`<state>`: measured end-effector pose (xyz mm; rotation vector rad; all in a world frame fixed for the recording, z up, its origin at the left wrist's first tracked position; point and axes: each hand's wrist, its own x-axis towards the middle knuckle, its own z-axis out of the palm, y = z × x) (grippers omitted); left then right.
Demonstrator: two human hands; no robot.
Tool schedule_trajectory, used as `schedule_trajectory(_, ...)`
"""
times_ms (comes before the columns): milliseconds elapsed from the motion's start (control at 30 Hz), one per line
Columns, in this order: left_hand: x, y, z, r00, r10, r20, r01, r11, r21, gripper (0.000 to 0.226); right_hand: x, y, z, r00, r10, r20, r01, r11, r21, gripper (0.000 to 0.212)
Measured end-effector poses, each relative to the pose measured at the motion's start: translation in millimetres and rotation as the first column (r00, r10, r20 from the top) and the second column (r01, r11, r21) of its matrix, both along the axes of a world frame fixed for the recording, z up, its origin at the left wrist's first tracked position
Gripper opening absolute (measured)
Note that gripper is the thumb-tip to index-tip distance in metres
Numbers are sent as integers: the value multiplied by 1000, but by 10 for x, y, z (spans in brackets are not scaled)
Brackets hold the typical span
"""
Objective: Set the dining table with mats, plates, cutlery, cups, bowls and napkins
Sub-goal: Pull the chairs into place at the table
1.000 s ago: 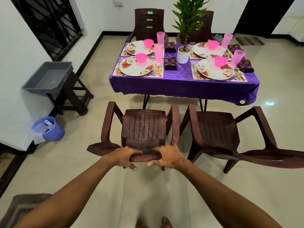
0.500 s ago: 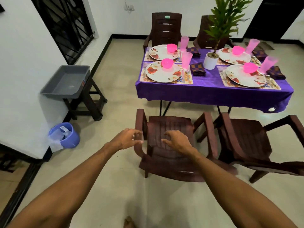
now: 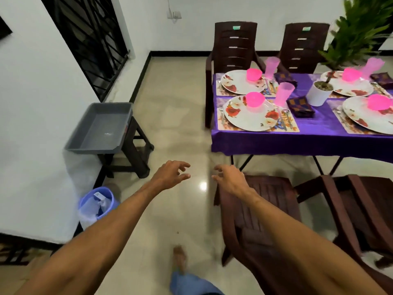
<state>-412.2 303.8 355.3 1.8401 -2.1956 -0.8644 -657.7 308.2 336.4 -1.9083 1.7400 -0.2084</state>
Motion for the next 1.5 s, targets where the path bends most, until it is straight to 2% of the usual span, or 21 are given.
schedule_trajectory(333, 1052, -2310, 278, 1000, 6, -23, -7, 1000, -29, 47, 1050, -2166, 134, 993, -75, 96, 77, 997, -20, 44)
schedule_trajectory(533, 1198, -3952, 41, 993, -86, -86, 82, 995, -57, 47, 1292, -3653, 0, 996, -75, 57, 78, 996, -44, 44)
schedule_trajectory(600, 1269, -4674, -55, 991, -109, -80, 107, 994, -31, 46, 1389, -4302, -53, 989, -140, 39, 141, 990, -13, 44)
schedule_trajectory(667, 1281, -4955, -88, 985, -156, -73, 156, 988, -6, 46, 1347, -4556, -46, 987, -155, 45, 155, 988, 6, 44)
schedule_trajectory(767, 1374, -5855, -41, 977, -206, -64, 207, 978, 18, 47, 1426, -5349, 40, 979, -202, 22, 202, 979, 8, 46)
schedule_trajectory(933, 1363, -7318, 67, 963, -260, -69, 262, 965, 23, 47, 1539, -6633, 226, 965, -261, 12, 261, 965, 4, 38)
schedule_trajectory(1167, 1287, -9521, -94, 938, -342, -62, 342, 940, -1, 46, 1600, -8721, -134, 939, -343, 35, 342, 939, 30, 45)
schedule_trajectory(1500, 919, -12405, 32, 867, -497, -47, 498, 867, 18, 44, 1361, -11281, 102, 866, -497, 57, 496, 868, 28, 43)
